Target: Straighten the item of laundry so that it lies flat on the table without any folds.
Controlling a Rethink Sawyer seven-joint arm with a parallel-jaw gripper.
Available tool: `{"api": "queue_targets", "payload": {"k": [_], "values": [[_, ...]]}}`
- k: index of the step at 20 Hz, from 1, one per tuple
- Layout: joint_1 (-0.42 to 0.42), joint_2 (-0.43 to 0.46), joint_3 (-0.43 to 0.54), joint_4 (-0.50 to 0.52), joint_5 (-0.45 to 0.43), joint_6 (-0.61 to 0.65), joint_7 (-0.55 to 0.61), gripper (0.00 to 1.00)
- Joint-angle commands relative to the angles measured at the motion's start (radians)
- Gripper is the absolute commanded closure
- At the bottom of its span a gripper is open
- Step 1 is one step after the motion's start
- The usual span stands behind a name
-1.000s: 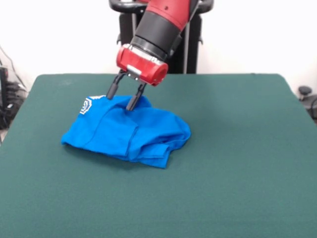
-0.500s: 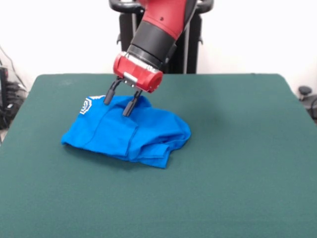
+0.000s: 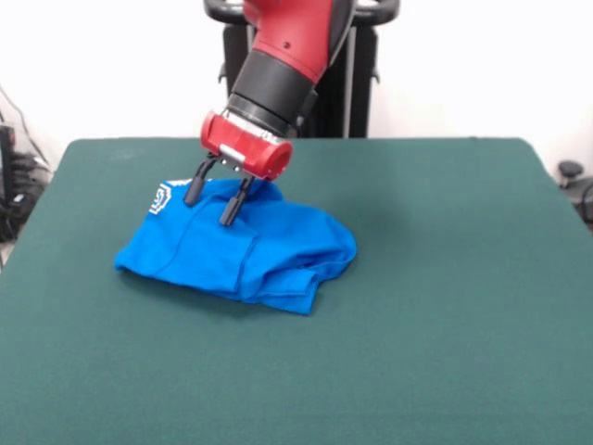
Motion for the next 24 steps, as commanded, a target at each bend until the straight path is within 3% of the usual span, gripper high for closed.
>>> {"api": "queue_targets", "payload": {"k": [1, 6, 12, 24], "values": [[0.022, -0.007, 0.12, -0.002, 0.086, -0.007, 0.085, 0.0], [0.016, -0.016, 0.13, -0.007, 0.057, 0.007, 0.06, 0.0], [-0.058, -0.104, 0.251, 0.036, 0.003, 0.046, 0.083, 0.0], [-0.075, -0.104, 0.26, 0.047, 0.017, 0.032, 0.065, 0.0]]}}
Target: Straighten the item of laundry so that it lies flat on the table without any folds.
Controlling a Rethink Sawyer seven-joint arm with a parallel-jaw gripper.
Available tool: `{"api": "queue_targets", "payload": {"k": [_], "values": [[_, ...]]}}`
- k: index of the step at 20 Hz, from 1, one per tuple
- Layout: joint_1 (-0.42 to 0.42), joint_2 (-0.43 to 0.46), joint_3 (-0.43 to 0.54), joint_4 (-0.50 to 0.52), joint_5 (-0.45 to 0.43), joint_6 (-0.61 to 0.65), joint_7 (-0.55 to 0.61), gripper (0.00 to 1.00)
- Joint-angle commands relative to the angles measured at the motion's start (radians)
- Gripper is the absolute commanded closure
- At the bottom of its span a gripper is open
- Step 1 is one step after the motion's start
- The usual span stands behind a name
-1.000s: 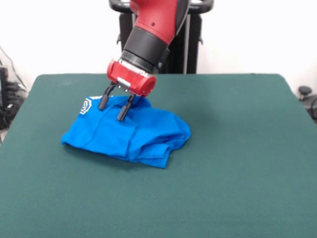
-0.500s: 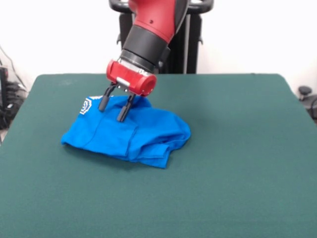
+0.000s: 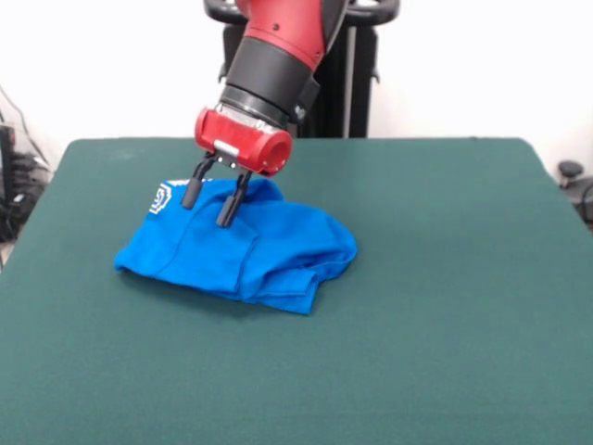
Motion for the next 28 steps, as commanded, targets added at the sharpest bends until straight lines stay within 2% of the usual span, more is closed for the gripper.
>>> {"api": "queue_targets", "payload": {"k": [1, 28], "values": [[0.01, 0.025, 0.169, 0.046, 0.01, 0.026, 0.066, 0.0], [0.035, 0.137, 0.147, 0.024, 0.091, -0.09, 0.097, 0.0]]}}
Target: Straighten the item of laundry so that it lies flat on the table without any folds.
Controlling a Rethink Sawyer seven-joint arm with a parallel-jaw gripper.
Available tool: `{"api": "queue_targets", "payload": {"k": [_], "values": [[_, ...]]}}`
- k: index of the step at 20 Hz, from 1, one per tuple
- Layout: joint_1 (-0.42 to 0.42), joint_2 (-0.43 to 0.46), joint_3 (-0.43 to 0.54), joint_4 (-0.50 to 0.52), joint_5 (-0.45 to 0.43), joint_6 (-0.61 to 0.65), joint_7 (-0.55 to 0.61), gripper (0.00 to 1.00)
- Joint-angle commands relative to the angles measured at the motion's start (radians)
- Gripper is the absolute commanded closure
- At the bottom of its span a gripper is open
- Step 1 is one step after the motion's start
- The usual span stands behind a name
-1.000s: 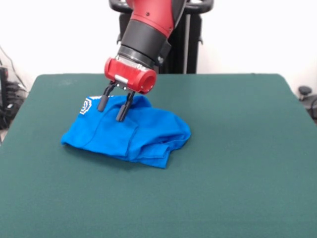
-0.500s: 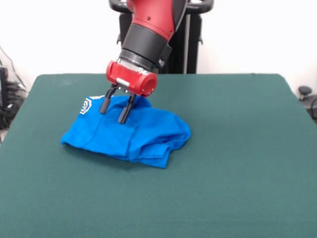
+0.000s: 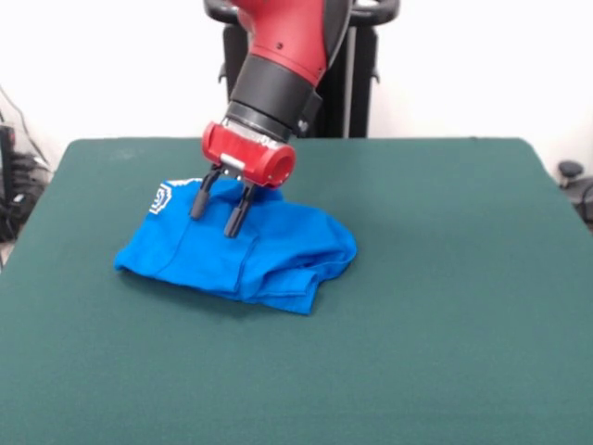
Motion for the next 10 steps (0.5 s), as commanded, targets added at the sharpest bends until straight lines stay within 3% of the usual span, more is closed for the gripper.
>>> {"api": "queue_targets", "payload": {"k": [1, 8, 9, 10], "values": [[0.029, 0.083, 0.142, 0.022, 0.076, -0.077, 0.097, 0.0], [0.011, 0.067, 0.161, 0.02, 0.041, -0.054, 0.081, 0.0], [-0.001, 0.057, 0.176, 0.022, 0.024, -0.042, 0.079, 1.0], [-0.004, 0.052, 0.182, 0.023, 0.021, -0.029, 0.077, 1.0]]}}
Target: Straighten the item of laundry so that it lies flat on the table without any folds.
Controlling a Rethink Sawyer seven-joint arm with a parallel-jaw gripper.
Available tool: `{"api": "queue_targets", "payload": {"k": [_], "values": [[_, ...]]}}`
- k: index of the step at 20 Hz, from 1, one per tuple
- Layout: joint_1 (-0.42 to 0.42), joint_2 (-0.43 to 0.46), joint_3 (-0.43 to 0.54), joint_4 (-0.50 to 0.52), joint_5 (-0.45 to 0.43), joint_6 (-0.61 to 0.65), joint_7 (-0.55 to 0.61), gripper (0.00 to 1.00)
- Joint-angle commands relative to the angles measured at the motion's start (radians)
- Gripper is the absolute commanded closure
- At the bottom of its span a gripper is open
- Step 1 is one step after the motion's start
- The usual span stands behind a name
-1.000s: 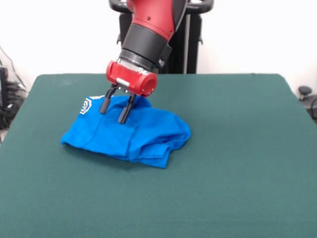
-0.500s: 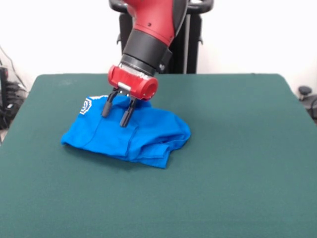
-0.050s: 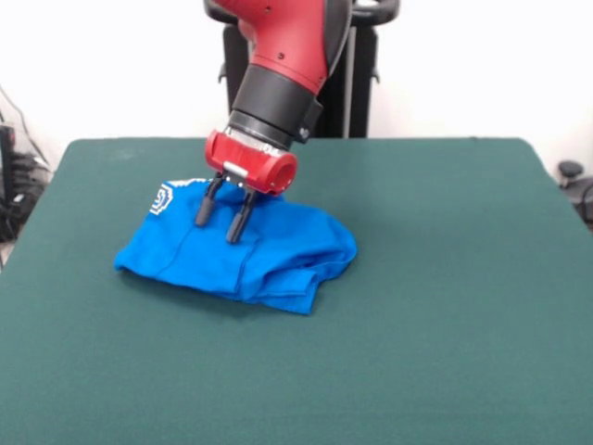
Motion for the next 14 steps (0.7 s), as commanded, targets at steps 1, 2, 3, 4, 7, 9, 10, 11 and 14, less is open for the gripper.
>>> {"api": "queue_targets", "payload": {"k": [1, 2, 3, 4, 7, 9, 10, 11, 14], "values": [[-0.008, 0.023, 0.186, 0.023, 0.01, 0.01, 0.076, 1.0], [-0.012, 0.017, 0.191, 0.025, 0.007, 0.021, 0.076, 1.0], [-0.011, 0.013, 0.191, 0.027, 0.009, 0.032, 0.075, 1.0], [-0.025, 0.001, 0.208, 0.031, -0.004, 0.042, 0.074, 1.0], [-0.058, -0.04, 0.242, 0.052, -0.027, 0.064, 0.077, 1.0], [-0.066, -0.045, 0.248, 0.056, -0.033, 0.061, 0.073, 1.0], [-0.072, -0.044, 0.254, 0.056, -0.037, 0.055, 0.073, 1.0], [-0.07, -0.04, 0.252, 0.054, -0.035, 0.05, 0.07, 1.0], [-0.079, -0.042, 0.259, 0.055, -0.04, 0.044, 0.064, 1.0]]}}
